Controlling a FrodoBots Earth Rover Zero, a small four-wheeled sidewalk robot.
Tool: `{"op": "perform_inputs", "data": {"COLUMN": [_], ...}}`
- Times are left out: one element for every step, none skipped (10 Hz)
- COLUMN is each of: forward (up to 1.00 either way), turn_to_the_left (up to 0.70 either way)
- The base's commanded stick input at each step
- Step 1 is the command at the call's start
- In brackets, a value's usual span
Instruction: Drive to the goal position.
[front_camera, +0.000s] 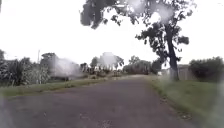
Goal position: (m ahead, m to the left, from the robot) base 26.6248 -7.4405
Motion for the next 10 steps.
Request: {"op": "perform_inputs", "data": {"forward": [0.00,0.00,0.00,0.00,0.03,0.47,0.70,0.70,0.70,0.70], "turn_to_the_left": [0.00,0.00,0.00,0.00,0.00,0.00,0.00,0.00,0.00,-0.35]}}
